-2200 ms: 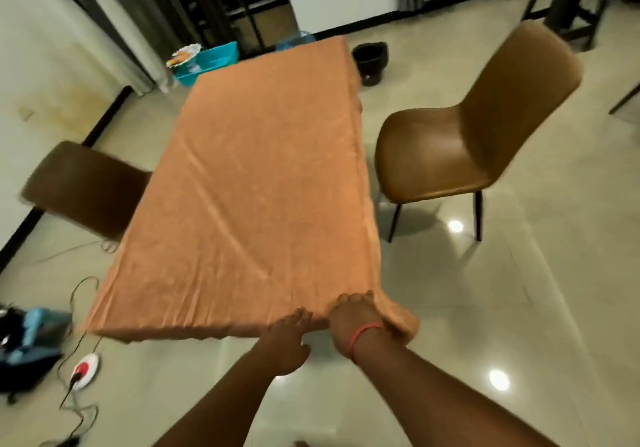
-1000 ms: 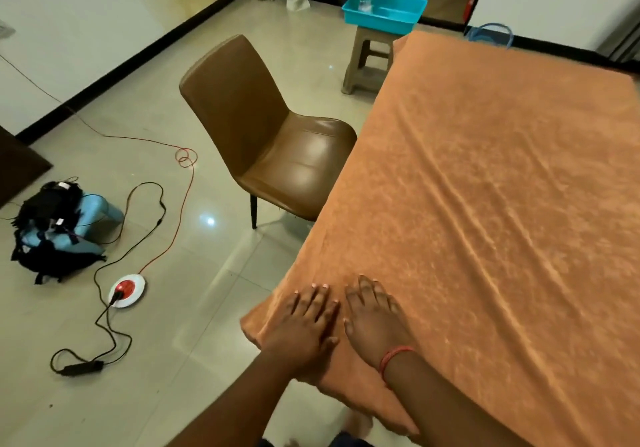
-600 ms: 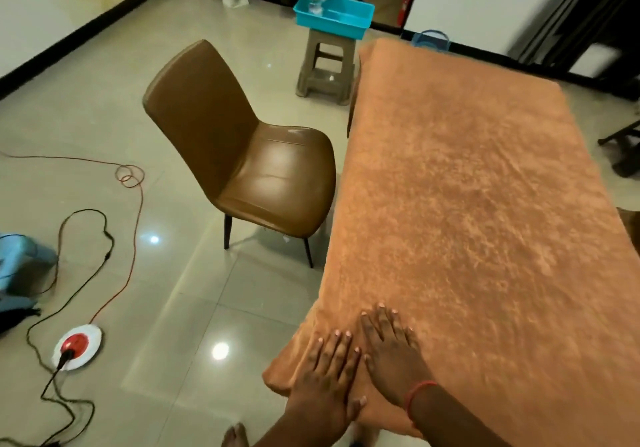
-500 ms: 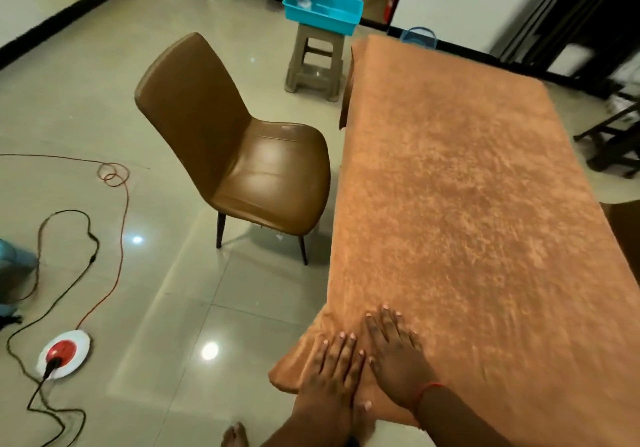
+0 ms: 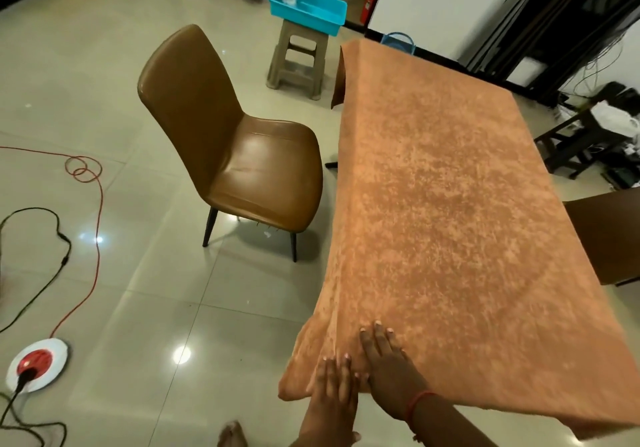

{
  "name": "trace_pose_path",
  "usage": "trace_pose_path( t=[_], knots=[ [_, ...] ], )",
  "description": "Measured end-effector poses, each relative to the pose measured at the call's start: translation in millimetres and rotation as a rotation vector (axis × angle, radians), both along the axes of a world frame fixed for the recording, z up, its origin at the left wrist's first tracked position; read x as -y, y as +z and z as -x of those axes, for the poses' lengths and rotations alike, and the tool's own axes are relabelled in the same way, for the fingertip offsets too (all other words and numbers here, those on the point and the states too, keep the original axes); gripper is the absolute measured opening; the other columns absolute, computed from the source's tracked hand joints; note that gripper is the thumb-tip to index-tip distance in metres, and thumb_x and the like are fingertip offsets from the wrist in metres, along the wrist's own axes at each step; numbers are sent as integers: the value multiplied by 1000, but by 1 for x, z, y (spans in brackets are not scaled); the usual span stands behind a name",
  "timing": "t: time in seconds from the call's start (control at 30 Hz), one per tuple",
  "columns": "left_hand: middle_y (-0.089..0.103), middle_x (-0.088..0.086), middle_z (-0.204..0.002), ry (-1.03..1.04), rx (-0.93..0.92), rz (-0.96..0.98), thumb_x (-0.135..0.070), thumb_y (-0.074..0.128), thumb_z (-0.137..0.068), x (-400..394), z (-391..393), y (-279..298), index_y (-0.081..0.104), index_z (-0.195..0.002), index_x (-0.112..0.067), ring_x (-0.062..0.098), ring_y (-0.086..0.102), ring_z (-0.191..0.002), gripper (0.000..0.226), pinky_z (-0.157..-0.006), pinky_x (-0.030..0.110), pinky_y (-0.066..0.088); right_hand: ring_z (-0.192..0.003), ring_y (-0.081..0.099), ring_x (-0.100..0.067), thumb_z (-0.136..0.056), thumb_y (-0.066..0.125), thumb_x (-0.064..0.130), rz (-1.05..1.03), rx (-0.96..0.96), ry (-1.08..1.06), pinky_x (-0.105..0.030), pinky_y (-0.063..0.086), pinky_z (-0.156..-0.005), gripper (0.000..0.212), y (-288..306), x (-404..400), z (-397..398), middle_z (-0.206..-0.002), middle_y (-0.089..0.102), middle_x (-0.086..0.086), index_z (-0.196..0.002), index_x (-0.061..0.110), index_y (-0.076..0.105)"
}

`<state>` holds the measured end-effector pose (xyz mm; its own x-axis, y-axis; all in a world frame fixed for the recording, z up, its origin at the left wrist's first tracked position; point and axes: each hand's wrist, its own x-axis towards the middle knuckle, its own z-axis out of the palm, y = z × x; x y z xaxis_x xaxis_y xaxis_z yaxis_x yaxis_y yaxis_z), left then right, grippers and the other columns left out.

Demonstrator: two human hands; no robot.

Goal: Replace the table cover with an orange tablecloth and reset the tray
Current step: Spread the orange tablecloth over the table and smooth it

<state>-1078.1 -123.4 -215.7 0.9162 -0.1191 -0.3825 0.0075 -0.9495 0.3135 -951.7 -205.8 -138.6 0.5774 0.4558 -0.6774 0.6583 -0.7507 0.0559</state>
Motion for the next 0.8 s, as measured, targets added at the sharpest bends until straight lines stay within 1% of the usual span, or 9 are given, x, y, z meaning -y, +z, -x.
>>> trace_pose_path(
  t=[0.07,0.13,0.17,0.3,0.37,0.47,0.6,0.7,0.8],
  knots=[
    [34,40,-145,-15,-130,-66,-68,70,-71,-2,3,19,49,-139,1,60,34,-132,100,-111,68,-15,-153,-5,-34,-103,32,40,-7,4,10,-47,16,-123,70,-1,-5,10,-166,-12,-11,-158,19,-6],
    [10,37,-155,39,-12,-204,-54,44,-97,1,11,29,17,-152,3,57,6,-143,84,-100,68,-26,-153,-5,-34,-103,33,34,-35,21,6,-47,17,-123,69,2,-10,19,-166,-10,-11,-158,19,-6],
    [9,33,-157,45,-4,-188,-49,38,-100,-2,11,36,16,-153,1,55,3,-144,76,-101,68,-26,-153,-5,-35,-103,33,34,-42,22,11,-48,17,-122,70,2,-12,23,-166,-11,-11,-158,18,-6],
    [40,14,-138,70,151,-75,-43,55,-87,-25,15,48,54,-138,-15,40,36,-129,58,-114,65,-11,-153,-4,-36,-102,34,24,-45,-72,53,-48,17,-122,67,7,-18,42,-166,-13,-10,-159,22,-1],
    [43,14,-133,78,183,-71,-35,58,-83,-34,12,49,51,-139,-12,37,39,-127,61,-118,59,-6,-153,6,-34,-102,36,15,-99,-155,49,-42,20,-122,66,15,-20,36,-166,-4,-11,-159,19,4],
    [25,22,-153,27,204,-86,-31,55,-87,-33,-4,49,31,-149,-5,41,16,-144,71,-120,57,-1,-148,26,-21,-103,42,18,-288,-159,-108,-24,18,-118,59,23,-17,-4,-163,22,-9,-157,11,18],
    [0,23,-162,-93,188,-76,-45,43,-99,-19,-31,39,13,-156,-9,41,-4,-149,74,-121,53,-4,-152,14,-31,-98,53,26,-221,83,-243,-41,20,-123,74,12,4,-53,-166,10,-14,-159,18,12],
    [-15,24,-161,-121,146,-167,-59,34,-98,-10,-36,23,-7,-156,-11,40,-12,-149,85,-119,50,-9,-151,11,-39,-98,54,37,-65,74,-281,-48,23,-121,82,-3,10,-56,-165,1,-17,-159,21,2],
    [-18,23,-160,-118,127,-219,-66,30,-96,-10,-36,20,-19,-152,-9,40,-15,-148,93,-117,49,-12,-151,6,-42,-100,48,31,-47,81,-272,-48,21,-122,79,-18,6,-41,-164,-6,-20,-159,20,-5]
  ],
)
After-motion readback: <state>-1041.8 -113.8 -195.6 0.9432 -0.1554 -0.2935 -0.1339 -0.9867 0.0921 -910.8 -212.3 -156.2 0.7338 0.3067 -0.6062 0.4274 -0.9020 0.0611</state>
